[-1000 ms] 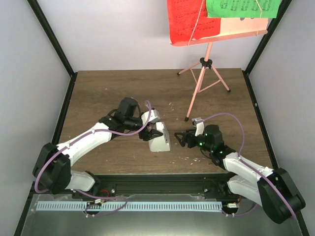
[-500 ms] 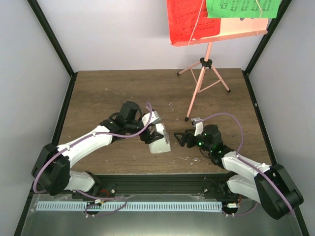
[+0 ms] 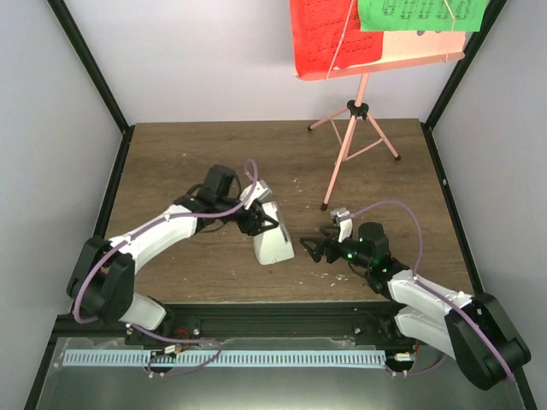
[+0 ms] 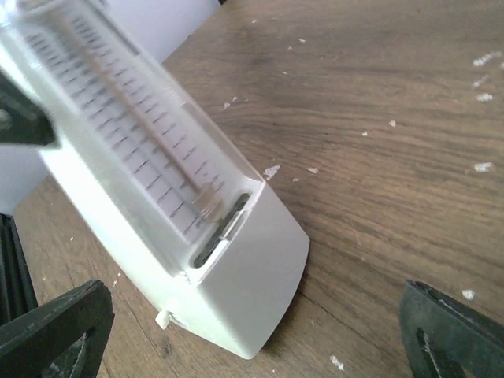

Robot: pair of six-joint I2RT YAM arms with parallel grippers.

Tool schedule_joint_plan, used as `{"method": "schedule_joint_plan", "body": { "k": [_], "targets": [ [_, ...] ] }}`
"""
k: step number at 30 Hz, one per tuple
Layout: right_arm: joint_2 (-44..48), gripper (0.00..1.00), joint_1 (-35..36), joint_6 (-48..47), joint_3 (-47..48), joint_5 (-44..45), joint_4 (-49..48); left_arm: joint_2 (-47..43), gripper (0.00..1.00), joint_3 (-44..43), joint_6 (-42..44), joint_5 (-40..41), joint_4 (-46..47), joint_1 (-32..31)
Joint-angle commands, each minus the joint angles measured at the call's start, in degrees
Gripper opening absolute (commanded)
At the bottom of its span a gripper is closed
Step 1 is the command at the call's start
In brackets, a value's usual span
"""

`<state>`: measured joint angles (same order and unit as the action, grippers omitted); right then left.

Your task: Pack up the instrument practice props

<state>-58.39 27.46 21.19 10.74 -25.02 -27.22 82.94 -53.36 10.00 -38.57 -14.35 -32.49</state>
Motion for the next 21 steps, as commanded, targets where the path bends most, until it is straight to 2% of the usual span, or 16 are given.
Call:
{"method": "schedule_joint_plan", "body": {
  "k": [1,6,11,13,21],
  "targets": [
    [0.29,1.00,0.83,-7.36,3.72,-2.15,-1.42,3.01,0.60,-5.19,-2.56,-5.89,-2.55,2.29],
    [-3.56,1.00,3.52,-12.32,5.80,-1.41,-2.80,4.84,0.59,-7.46,-4.10,-4.59,-4.66,5.38],
    [-13.25,1.00,13.11,-16.05,10.63,8.84,1.38,5.25,0.59,-7.59,-4.03,-3.52,-4.64,6.30],
    [-17.01,1.00,15.63,-16.34,11.44,10.26,0.14,5.30,0.58,-7.59,-3.80,-3.28,-4.87,6.30],
    [-26.77,1.00,19.82,-17.92,16.62,18.61,3.30,5.70,0.58,-7.64,-3.42,-3.95,-5.09,6.30]
  ]
}}
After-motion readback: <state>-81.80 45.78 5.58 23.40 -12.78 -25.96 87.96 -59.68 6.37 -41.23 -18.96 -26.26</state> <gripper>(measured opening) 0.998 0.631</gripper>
